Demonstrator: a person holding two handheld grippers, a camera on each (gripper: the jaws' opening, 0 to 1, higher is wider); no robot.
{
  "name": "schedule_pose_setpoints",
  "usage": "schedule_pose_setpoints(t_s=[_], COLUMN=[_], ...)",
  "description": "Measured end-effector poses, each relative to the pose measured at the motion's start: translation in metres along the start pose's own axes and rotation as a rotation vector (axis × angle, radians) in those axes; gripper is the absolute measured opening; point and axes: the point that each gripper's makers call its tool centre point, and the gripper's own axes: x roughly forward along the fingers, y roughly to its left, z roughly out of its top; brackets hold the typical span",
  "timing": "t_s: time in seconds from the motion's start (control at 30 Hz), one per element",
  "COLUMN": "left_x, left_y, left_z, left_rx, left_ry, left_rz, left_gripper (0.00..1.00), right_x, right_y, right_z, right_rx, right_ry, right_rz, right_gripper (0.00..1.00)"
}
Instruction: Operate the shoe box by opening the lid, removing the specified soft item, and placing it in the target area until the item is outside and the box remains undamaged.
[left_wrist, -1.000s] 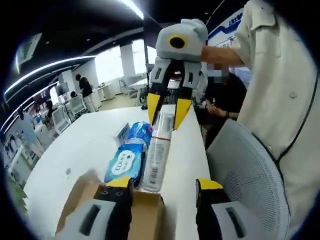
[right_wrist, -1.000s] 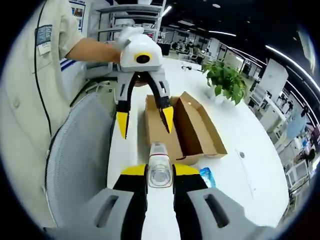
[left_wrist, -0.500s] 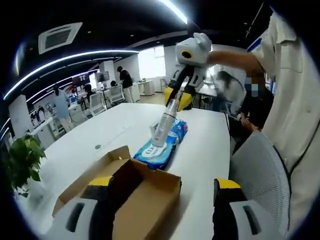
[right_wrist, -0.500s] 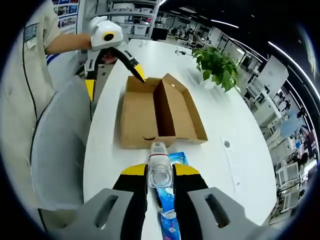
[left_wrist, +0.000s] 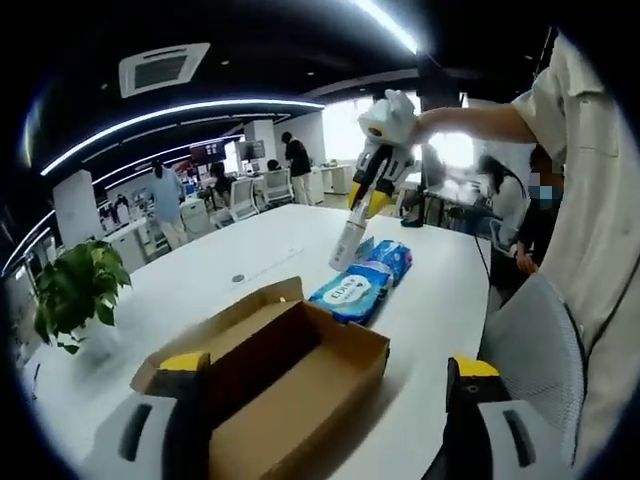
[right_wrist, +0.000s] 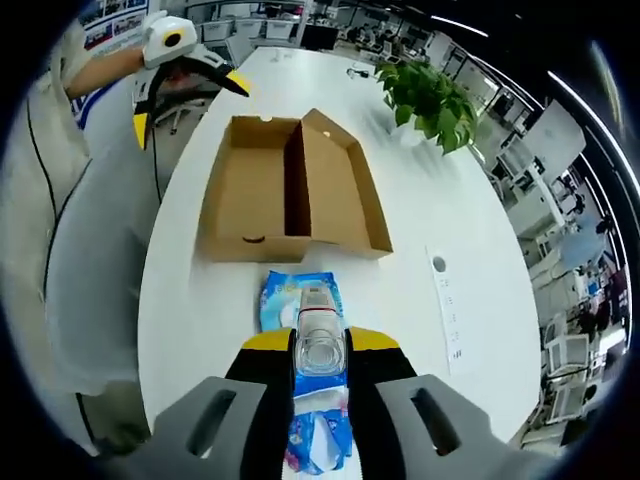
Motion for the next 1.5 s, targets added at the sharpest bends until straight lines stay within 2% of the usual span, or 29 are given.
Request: schedule_pose_setpoints(t_s=[0.27, 0.43, 0.73, 1.07, 1.5], left_x=[-0.019, -0.026, -0.036, -0.045, -0.049], left_y=[0.010, 0.012, 0.016, 0.026, 0.030], left_z=[-0.009, -0.018, -0.030, -0.042, -0.062], left_rx=[-0.056, -0.077, -0.117, -0.161, -0.204], left_ry=[-0.019, -0.009, -0.013, -0.003, 0.010], left_rz=[0.070, 0.095, 0.136, 0.184, 0.214], left_gripper=[1.00, 1.00, 1.00, 1.00, 0.97], right_x=[0.018, 0.030, 0.053, 0.078, 0.102], right_y=[-0.021, -0.034, -0.056, -0.062, -0.065], right_z=[-0.013, -0.018, -0.025, -0.036, -0.051], right_rx=[-0.024, -0.065, -0.082, -0.099, -0.143], right_ry=[0.097, 0.165, 0.255, 0.323, 0.403], right_rz=[0.034, 0.052, 0.074, 0.113, 0.149], right_gripper=[0.16, 0.16, 0.16, 0.17, 0.17])
